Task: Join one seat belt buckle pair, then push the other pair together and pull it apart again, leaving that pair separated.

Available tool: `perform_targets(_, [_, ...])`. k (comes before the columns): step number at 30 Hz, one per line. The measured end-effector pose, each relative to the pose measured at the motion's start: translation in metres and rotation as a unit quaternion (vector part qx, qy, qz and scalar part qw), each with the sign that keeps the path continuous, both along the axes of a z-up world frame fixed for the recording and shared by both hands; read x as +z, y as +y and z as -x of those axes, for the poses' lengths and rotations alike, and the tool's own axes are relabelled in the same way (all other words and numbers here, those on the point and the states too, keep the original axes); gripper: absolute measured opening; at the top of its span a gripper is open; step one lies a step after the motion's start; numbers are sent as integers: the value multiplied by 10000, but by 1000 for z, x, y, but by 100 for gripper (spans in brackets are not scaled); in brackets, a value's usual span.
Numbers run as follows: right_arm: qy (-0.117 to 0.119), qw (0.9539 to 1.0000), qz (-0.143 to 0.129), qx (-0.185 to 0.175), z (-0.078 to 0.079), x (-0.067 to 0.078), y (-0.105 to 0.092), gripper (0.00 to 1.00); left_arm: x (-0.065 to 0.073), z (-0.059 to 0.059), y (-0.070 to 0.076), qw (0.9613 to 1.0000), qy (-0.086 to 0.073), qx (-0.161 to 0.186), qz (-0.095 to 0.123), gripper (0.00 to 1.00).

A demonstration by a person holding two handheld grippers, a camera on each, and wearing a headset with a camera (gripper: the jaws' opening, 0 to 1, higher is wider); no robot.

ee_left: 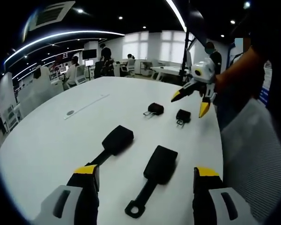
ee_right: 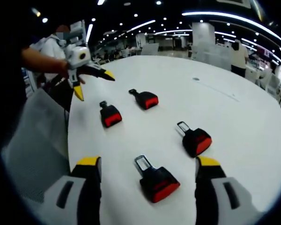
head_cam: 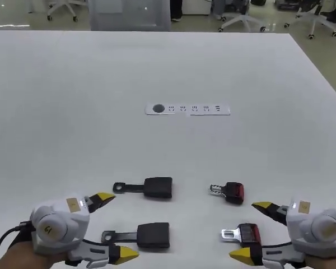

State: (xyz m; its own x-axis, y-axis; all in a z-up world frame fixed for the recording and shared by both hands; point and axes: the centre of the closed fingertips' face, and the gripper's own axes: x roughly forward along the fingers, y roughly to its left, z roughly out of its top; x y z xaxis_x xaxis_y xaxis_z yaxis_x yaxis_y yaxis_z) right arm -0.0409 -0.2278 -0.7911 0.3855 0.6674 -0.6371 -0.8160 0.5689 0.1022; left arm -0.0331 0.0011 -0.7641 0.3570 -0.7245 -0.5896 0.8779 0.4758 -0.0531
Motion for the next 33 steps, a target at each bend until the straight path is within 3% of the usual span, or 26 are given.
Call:
perform_targets(17, [256,9971,188,684,0,-22,-10,77,-33,-6,-22,9976,173,-605,-302,75])
perform_targets(33, [515,9881,311,1418,7,-36,-18,61,-60,-5,-36,9916,389,-1108,-543,66])
